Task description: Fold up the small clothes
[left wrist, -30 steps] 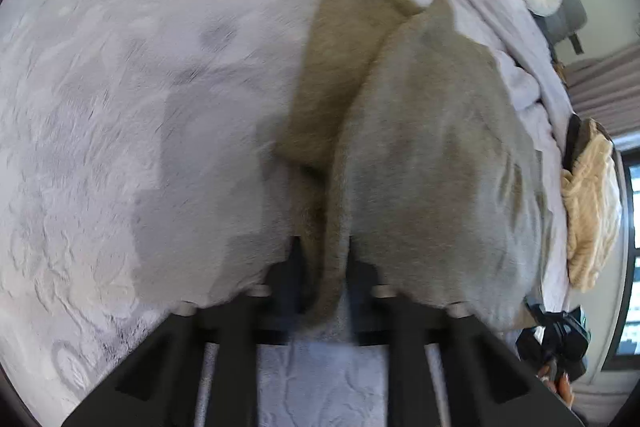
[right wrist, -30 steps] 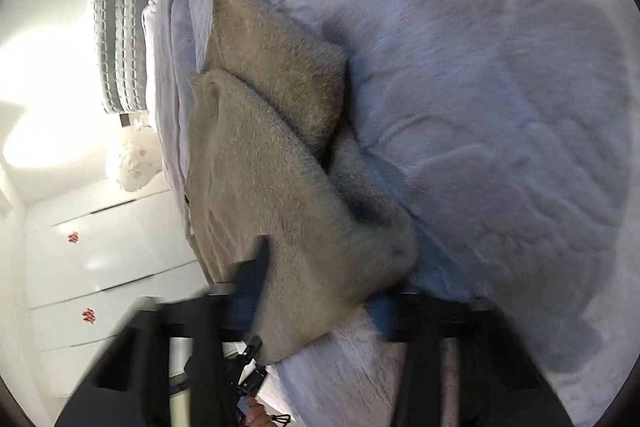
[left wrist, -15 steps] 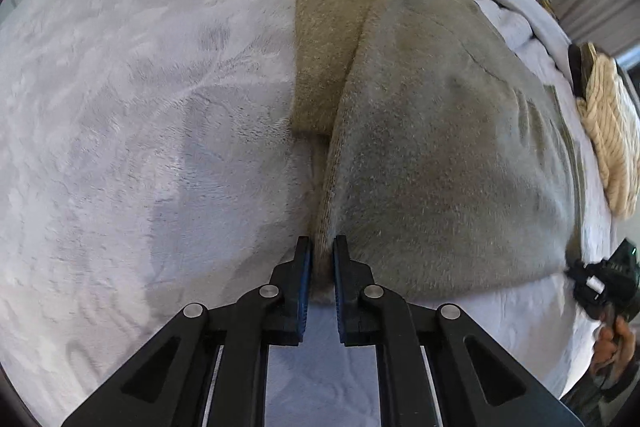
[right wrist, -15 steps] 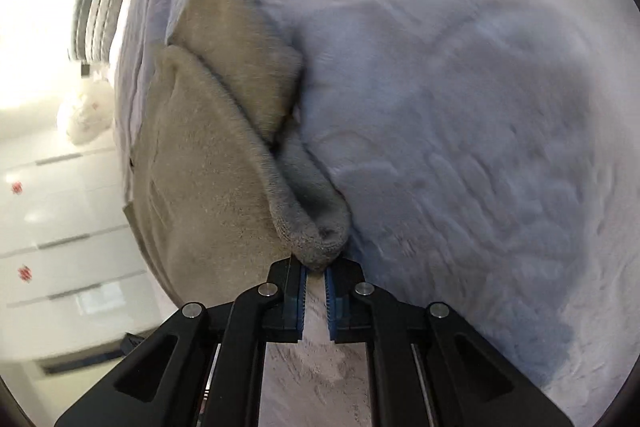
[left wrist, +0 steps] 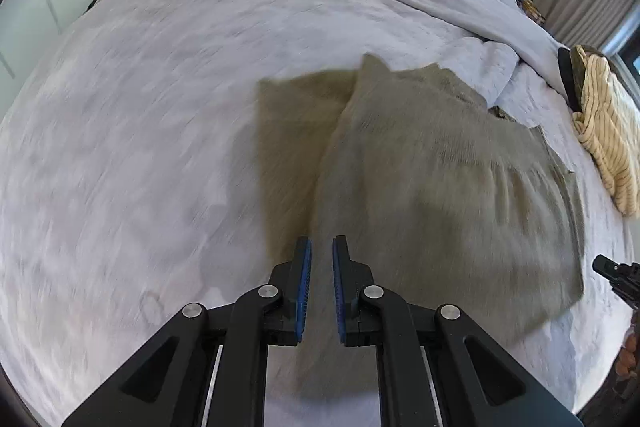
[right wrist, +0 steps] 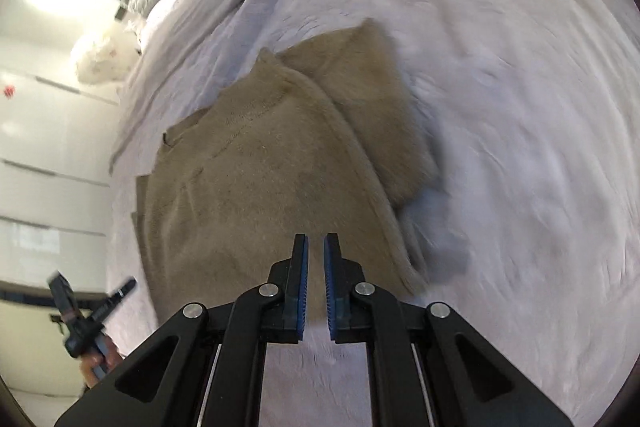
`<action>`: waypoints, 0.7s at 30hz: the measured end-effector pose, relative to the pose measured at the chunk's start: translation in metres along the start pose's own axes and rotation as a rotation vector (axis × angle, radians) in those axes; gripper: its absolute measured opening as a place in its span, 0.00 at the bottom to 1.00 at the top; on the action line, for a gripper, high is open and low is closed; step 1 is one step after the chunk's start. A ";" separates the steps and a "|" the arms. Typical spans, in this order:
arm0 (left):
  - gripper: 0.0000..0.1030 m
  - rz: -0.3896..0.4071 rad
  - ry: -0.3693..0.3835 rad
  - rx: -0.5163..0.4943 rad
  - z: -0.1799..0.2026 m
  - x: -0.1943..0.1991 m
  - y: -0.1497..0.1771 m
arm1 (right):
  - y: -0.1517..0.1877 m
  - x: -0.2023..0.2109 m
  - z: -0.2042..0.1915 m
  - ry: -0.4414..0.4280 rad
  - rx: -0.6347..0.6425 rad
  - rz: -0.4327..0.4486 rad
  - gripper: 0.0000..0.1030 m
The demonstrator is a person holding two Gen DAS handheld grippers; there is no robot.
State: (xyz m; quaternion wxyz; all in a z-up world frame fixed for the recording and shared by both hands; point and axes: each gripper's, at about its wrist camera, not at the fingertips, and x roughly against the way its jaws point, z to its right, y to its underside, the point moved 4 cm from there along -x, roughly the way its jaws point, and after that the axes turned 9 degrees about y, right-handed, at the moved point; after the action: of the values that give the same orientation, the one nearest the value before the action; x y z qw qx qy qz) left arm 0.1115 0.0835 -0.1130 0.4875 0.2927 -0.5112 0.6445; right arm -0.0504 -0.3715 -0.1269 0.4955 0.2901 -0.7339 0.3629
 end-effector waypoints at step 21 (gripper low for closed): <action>0.12 -0.048 -0.068 0.007 0.000 -0.034 0.004 | -0.010 -0.045 0.011 0.054 0.015 -0.069 0.09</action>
State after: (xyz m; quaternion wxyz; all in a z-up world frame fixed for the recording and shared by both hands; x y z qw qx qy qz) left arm 0.1197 0.0719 -0.1443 0.4839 0.3284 -0.5180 0.6242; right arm -0.0327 -0.3829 -0.1690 0.5251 0.3093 -0.7070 0.3588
